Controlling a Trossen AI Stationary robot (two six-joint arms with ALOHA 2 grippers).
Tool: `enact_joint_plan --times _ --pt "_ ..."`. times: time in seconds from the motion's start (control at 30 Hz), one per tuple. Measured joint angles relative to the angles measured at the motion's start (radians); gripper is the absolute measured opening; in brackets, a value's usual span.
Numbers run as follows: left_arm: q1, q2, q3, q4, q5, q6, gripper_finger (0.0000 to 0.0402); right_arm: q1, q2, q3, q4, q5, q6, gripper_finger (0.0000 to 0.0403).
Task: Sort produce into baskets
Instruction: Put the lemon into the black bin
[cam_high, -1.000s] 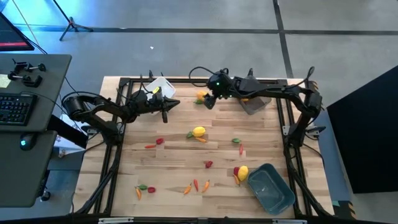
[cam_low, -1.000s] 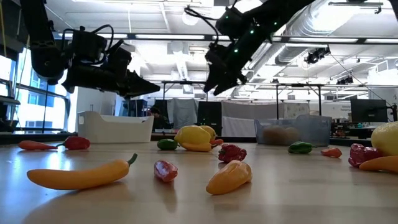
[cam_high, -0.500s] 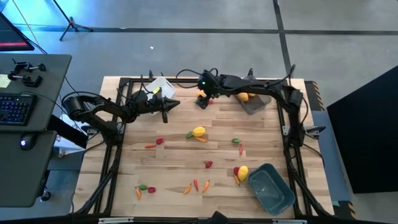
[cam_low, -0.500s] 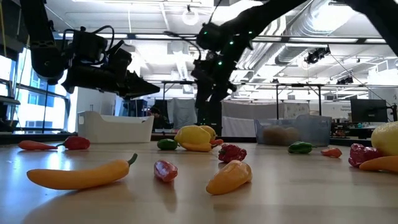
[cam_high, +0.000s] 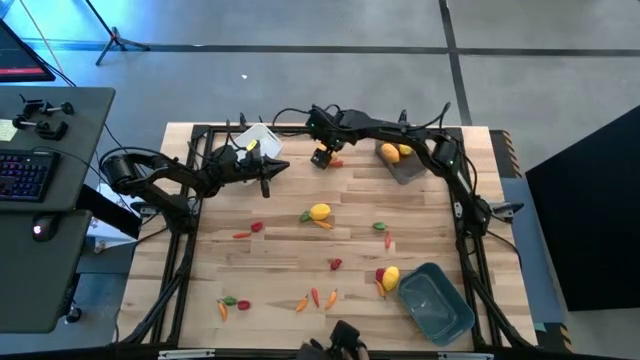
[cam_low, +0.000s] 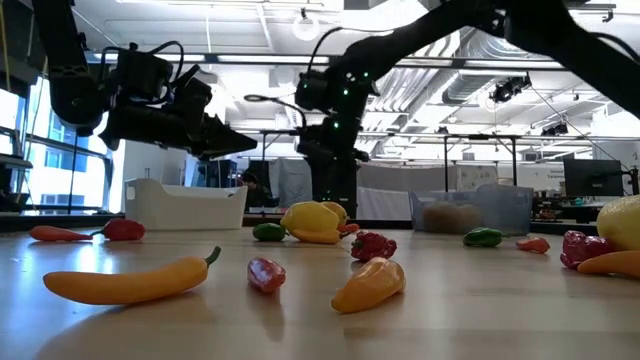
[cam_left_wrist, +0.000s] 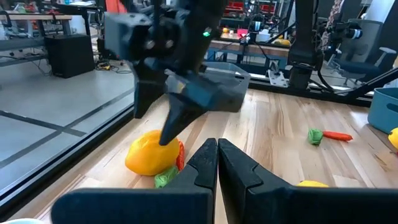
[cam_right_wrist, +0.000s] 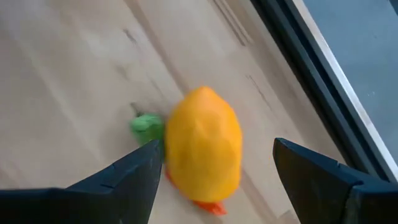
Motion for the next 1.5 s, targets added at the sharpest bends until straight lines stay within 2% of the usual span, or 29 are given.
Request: enact_joint_plan --times 0.2,0.33,0.53,0.67,0.83,1.13,1.27,1.37,1.5 --pt "0.000 0.000 0.000 -0.025 -0.002 0.007 0.0000 -0.037 0.040 0.011 -0.026 -0.097 -0.024 0.0296" --pt "0.000 0.000 0.000 -0.032 -0.004 0.008 0.0000 -0.054 0.043 0.005 -0.028 -0.100 -0.024 0.0285" --pt "0.000 0.000 0.000 -0.043 -0.004 0.016 0.0000 -0.079 0.043 0.005 -0.048 -0.183 -0.026 0.0214" --pt "0.000 0.000 0.000 -0.045 -0.004 0.016 0.0000 -0.086 0.044 0.005 -0.068 -0.200 -0.072 0.0167" --pt "0.000 0.000 0.000 -0.045 -0.004 0.016 0.0000 -0.089 0.040 0.013 -0.087 -0.224 -0.101 0.0127" --pt "0.000 0.000 0.000 -0.057 -0.004 0.016 0.0000 -0.081 0.040 0.189 -0.295 -0.223 -0.155 0.0113" --pt "0.000 0.000 0.000 -0.059 -0.005 0.016 0.0000 -0.072 0.039 0.307 -0.502 -0.219 -0.156 0.0112" --pt "0.000 0.000 0.000 -0.059 -0.005 0.016 0.0000 -0.067 0.039 0.380 -0.671 -0.178 -0.163 0.0112" --pt "0.000 0.000 0.000 -0.059 -0.008 0.016 0.0000 -0.085 -0.069 0.264 -0.686 -0.153 -0.127 0.0112"
